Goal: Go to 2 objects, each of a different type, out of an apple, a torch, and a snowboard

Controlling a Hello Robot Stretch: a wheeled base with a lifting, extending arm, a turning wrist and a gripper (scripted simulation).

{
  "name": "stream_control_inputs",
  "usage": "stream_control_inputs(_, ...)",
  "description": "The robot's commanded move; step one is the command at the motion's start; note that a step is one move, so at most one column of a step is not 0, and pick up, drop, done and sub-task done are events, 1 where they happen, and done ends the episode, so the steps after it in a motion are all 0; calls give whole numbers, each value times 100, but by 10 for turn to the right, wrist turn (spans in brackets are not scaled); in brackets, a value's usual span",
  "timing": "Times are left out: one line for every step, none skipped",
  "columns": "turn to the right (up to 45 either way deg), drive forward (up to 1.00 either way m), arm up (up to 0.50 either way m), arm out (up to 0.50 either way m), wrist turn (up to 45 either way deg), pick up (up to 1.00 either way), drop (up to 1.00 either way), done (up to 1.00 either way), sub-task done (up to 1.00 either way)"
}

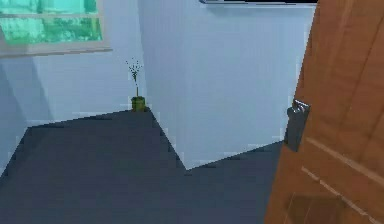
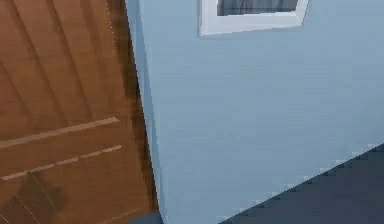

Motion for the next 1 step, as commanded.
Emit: stream_control_inputs(0, 80, 0, 0, 0, 0, 0, 0, 0)
